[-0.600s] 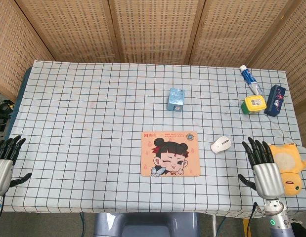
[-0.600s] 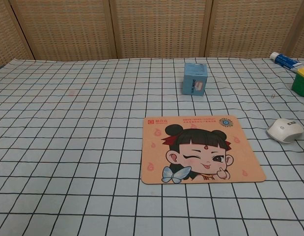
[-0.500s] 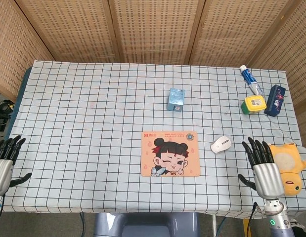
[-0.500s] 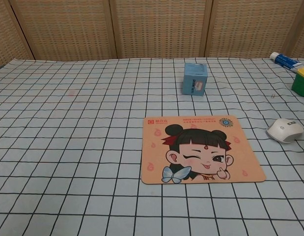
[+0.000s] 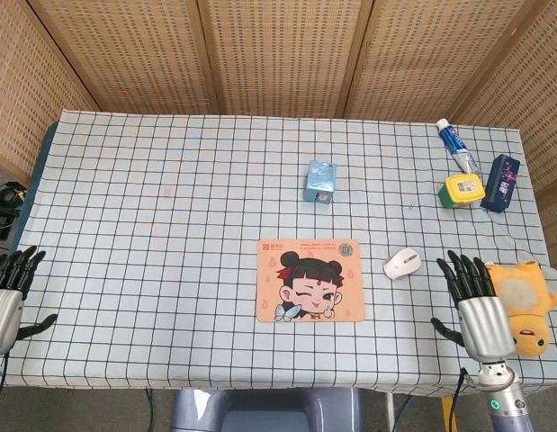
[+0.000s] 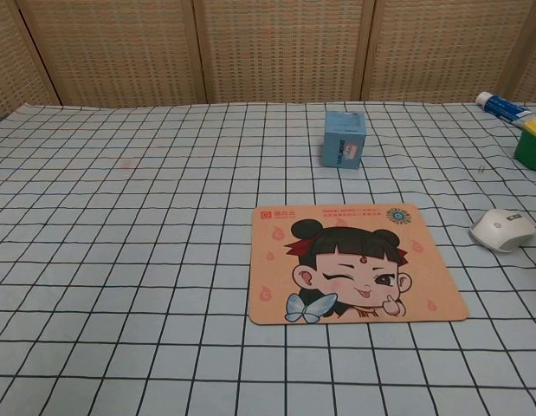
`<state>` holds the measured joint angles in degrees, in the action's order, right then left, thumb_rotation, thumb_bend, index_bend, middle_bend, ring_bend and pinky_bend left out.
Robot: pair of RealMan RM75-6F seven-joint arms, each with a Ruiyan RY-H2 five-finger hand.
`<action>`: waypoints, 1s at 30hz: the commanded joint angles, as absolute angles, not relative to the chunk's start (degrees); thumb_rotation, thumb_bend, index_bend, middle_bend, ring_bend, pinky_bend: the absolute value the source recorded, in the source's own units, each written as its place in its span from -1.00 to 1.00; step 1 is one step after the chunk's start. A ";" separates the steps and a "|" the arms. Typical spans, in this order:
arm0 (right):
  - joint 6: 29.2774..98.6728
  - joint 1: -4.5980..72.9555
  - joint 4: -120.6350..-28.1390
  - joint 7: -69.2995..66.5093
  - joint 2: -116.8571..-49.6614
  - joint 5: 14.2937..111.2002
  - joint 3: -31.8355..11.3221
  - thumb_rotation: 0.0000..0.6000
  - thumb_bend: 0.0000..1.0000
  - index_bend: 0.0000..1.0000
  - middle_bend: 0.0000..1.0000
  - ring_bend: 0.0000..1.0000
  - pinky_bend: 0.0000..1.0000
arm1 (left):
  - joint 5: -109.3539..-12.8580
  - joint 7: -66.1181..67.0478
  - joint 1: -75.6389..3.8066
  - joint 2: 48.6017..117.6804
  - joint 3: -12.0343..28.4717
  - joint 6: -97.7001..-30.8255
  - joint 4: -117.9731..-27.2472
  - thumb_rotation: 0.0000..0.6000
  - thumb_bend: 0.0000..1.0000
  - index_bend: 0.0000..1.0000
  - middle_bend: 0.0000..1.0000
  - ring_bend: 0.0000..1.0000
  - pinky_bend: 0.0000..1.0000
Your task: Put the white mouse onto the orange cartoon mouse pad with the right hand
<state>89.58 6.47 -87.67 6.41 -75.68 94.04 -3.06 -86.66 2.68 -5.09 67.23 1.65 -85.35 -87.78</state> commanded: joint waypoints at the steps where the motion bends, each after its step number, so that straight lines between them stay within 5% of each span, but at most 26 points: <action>1: 89.18 6.89 -87.43 6.20 -75.66 94.39 -3.02 1.00 -0.66 -0.96 -1.00 -1.00 -1.00 | -86.55 2.55 -5.05 67.18 1.73 -85.42 -87.70 1.00 -1.00 -1.00 -1.00 -1.00 -1.00; 6: 88.00 8.75 -86.85 5.42 -75.87 95.31 -3.81 1.00 -0.66 -0.88 -1.00 -1.00 -1.00 | -86.35 2.55 -4.99 67.15 1.89 -85.58 -87.62 1.00 -1.00 -1.00 -1.00 -1.00 -1.00; 16: 74.48 16.78 -87.08 7.77 -75.52 88.66 -7.58 1.00 -0.61 -0.51 -0.83 -1.00 -1.00 | -86.07 2.90 -5.06 67.21 2.17 -85.62 -87.58 1.00 -1.00 -1.00 -1.00 -1.00 -1.00; 30: 61.52 24.73 -78.39 12.46 -80.98 81.07 -9.15 1.00 -0.39 -0.47 -0.79 -1.00 -1.00 | -85.71 2.67 -5.27 67.32 2.30 -85.14 -87.27 1.00 -1.00 -1.00 -1.00 -1.00 -1.00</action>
<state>61.93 24.41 -78.83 12.12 -80.63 81.42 -9.00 -85.71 2.67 -5.27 67.31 2.29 -85.14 -87.26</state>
